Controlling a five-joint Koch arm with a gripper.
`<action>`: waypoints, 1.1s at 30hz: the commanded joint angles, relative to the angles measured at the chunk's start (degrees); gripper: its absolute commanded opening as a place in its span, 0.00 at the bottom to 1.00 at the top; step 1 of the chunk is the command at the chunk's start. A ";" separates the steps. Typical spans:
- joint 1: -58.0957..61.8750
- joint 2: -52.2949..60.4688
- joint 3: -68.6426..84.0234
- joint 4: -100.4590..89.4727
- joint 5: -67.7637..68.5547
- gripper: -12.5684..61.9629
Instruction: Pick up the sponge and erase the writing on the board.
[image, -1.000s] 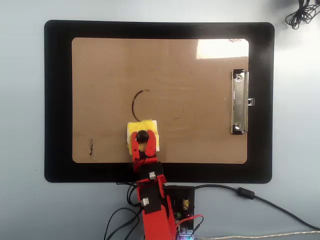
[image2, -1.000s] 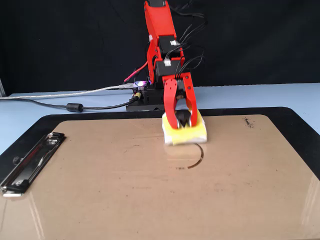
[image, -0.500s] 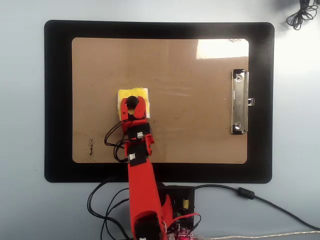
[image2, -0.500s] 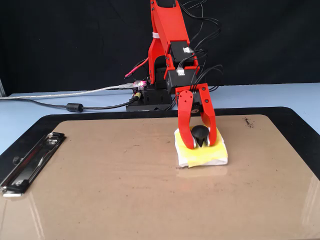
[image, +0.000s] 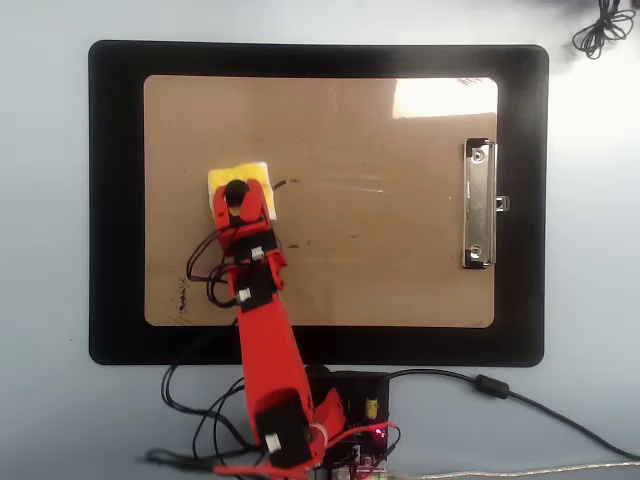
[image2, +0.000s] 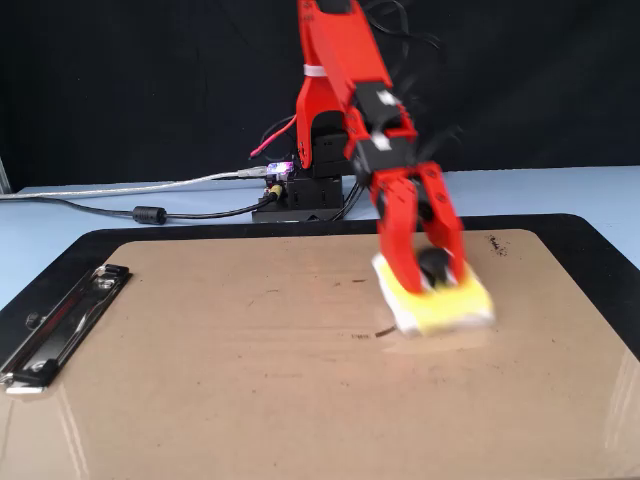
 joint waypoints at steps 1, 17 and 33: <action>2.64 -3.16 -2.72 -0.26 -0.18 0.06; 9.84 6.42 11.34 -5.80 5.10 0.06; 1.76 29.09 30.59 -3.43 3.69 0.06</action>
